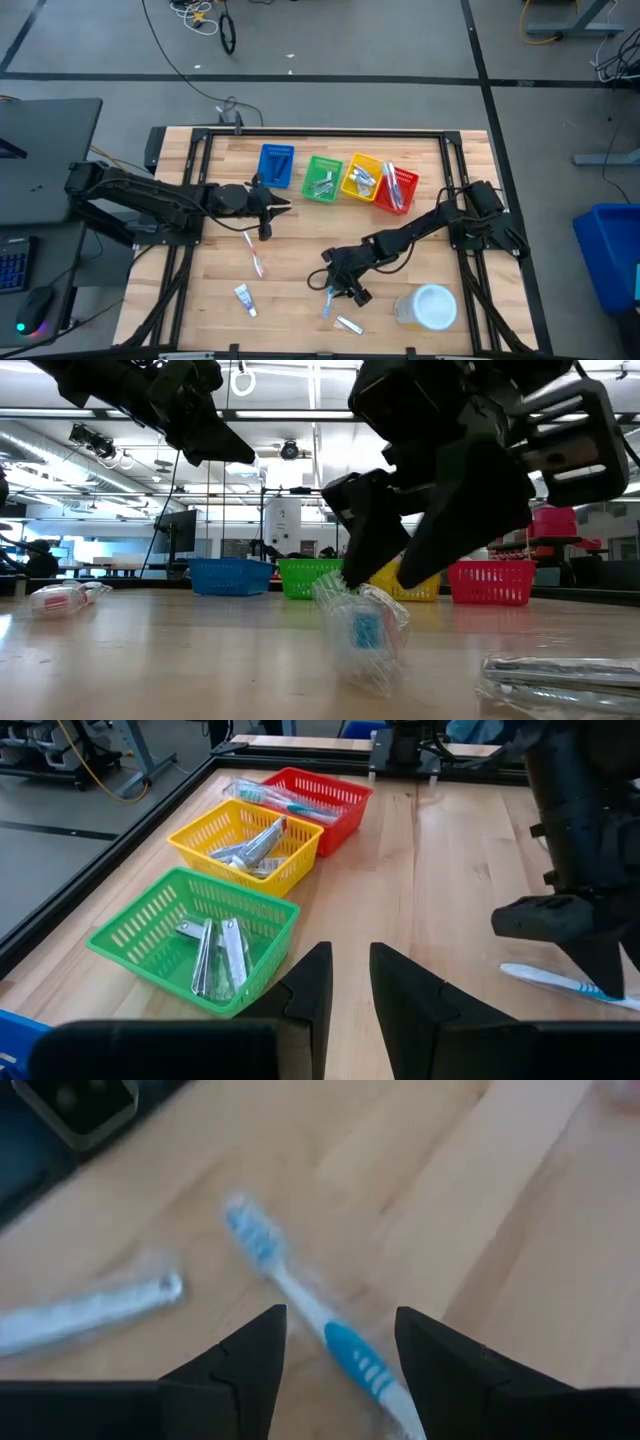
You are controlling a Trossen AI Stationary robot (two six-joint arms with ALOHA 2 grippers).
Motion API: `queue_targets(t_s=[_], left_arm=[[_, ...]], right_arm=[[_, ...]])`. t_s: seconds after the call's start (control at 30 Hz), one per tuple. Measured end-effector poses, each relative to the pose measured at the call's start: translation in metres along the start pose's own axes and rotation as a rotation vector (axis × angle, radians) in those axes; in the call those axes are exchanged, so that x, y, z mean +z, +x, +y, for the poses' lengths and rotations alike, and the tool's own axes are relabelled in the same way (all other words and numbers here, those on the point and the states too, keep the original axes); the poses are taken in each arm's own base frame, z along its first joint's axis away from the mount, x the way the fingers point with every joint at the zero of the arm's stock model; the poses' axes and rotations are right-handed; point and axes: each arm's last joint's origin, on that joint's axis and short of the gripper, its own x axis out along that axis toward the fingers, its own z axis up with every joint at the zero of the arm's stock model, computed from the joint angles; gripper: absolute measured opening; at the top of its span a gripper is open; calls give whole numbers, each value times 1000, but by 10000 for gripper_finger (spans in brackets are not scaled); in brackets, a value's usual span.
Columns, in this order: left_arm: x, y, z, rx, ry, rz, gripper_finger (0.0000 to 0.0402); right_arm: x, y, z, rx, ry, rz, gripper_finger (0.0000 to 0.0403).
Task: Pick & Place Travel size toiletries
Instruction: Put the blue toothbrush into the red bin
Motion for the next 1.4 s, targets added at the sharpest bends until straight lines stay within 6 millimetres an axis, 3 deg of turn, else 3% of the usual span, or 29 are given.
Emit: queue_targets(t_s=[0.2,0.4,0.8,1.0,1.17,1.4], left_arm=[[0,0,0,0,21,0,79],[0,0,0,0,19,1,79],[0,0,0,-2,20,4,79],[0,0,0,-2,18,5,79],[0,0,0,-1,9,5,79],[-1,0,0,-1,1,5,79]], right_arm=[[3,6,-7,3,-53,42,197],[-9,22,-11,14,-107,78,192],[-11,23,-15,-1,-138,90,67],[-11,19,-18,-20,3,88,51],[-3,-1,-20,-133,43,126,50],[15,-67,-16,-504,192,241,48]])
